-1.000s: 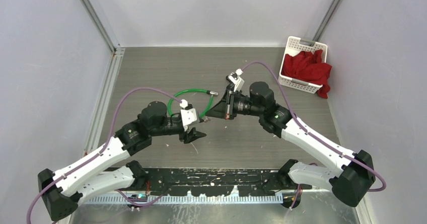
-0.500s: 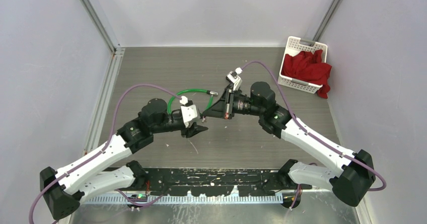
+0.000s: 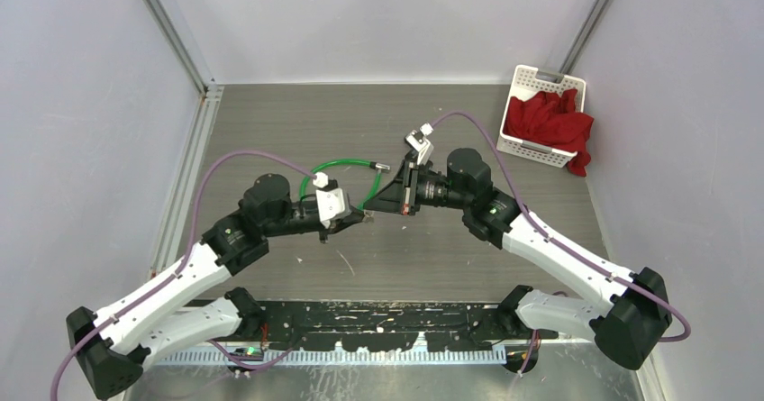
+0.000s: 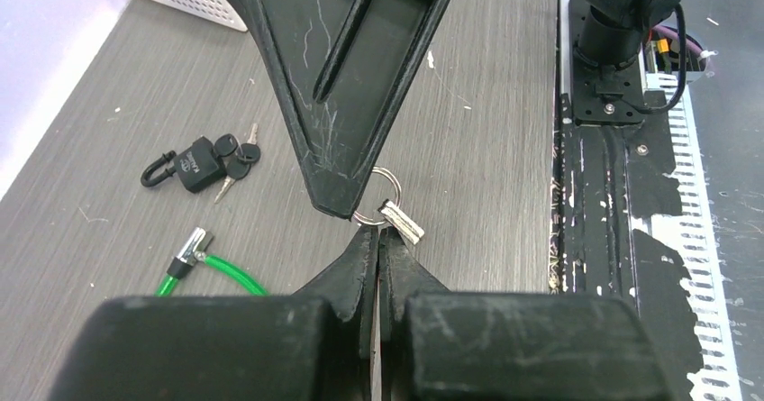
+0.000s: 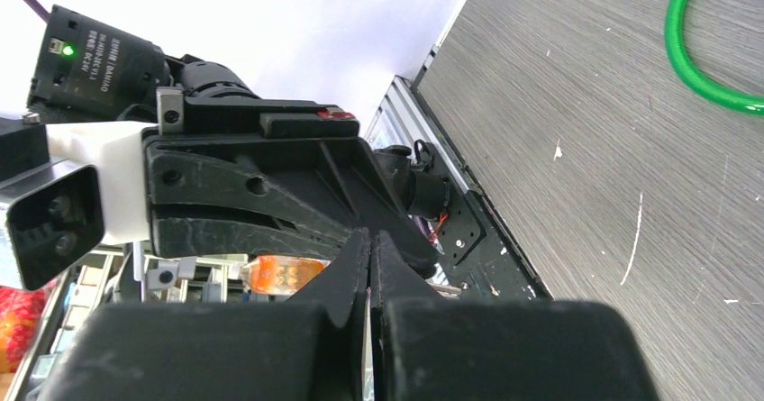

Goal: Unlock with the key

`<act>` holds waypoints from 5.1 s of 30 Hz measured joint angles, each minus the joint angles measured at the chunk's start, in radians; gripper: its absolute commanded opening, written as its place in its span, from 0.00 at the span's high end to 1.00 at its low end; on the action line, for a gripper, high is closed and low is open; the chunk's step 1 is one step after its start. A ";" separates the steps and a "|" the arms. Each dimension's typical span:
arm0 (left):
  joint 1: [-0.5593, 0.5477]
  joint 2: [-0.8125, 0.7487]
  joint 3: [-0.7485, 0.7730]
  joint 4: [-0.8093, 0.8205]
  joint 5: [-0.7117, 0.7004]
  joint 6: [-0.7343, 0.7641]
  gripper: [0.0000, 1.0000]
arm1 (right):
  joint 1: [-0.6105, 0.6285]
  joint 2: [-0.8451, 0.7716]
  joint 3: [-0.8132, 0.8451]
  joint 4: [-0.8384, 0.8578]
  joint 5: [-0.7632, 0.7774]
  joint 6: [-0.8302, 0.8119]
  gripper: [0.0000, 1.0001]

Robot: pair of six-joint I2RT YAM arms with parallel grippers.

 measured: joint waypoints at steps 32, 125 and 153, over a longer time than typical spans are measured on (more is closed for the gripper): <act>0.001 0.032 0.002 0.004 0.031 -0.055 0.62 | 0.004 -0.024 -0.007 0.022 0.036 0.037 0.99; 0.005 -0.101 -0.133 0.008 0.109 1.673 1.00 | -0.056 -0.012 -0.294 0.503 -0.091 0.314 0.71; 0.005 -0.097 -0.097 0.043 0.072 1.616 1.00 | -0.053 -0.008 -0.300 0.623 -0.068 0.382 0.98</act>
